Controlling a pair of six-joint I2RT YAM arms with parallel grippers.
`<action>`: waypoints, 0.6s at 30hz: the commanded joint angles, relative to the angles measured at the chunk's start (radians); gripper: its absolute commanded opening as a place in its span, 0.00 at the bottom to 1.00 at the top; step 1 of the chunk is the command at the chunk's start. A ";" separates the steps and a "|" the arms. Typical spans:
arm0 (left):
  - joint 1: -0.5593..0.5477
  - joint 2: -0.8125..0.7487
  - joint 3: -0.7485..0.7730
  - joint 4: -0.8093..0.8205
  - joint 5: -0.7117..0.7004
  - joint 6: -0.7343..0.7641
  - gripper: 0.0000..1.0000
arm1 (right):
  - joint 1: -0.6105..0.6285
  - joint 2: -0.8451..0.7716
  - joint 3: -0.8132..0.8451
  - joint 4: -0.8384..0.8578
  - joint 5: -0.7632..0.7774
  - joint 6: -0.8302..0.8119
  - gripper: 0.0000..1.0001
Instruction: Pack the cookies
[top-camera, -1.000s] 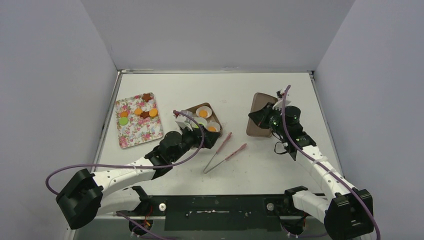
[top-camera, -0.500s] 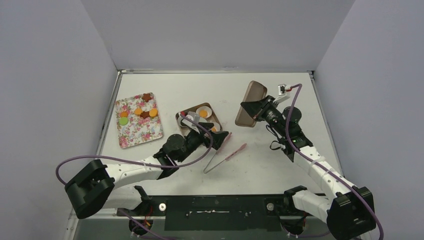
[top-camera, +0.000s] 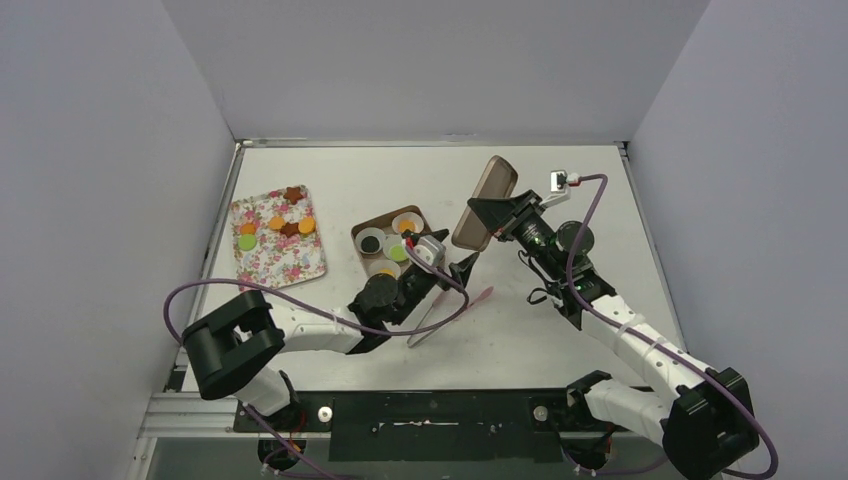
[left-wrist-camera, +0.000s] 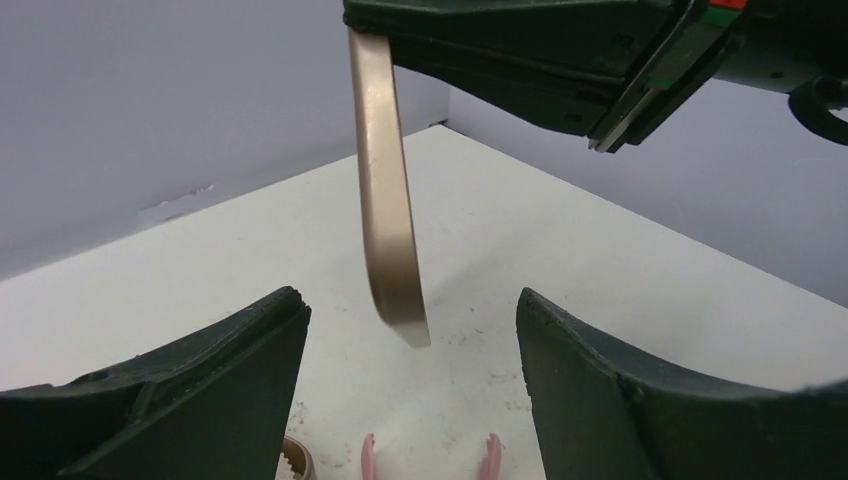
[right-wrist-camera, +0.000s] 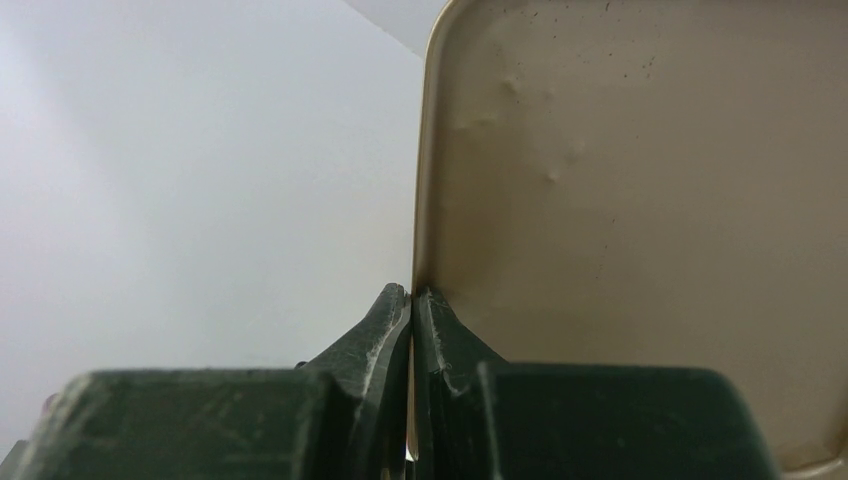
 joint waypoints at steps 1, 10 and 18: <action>-0.018 0.073 0.078 0.178 -0.077 0.163 0.71 | 0.034 -0.032 0.028 0.126 0.038 0.011 0.00; -0.020 0.166 0.088 0.314 -0.155 0.327 0.32 | 0.062 -0.051 0.016 0.077 0.056 -0.007 0.00; -0.034 0.166 0.075 0.351 -0.179 0.520 0.00 | 0.062 -0.119 0.018 -0.080 0.107 -0.049 0.18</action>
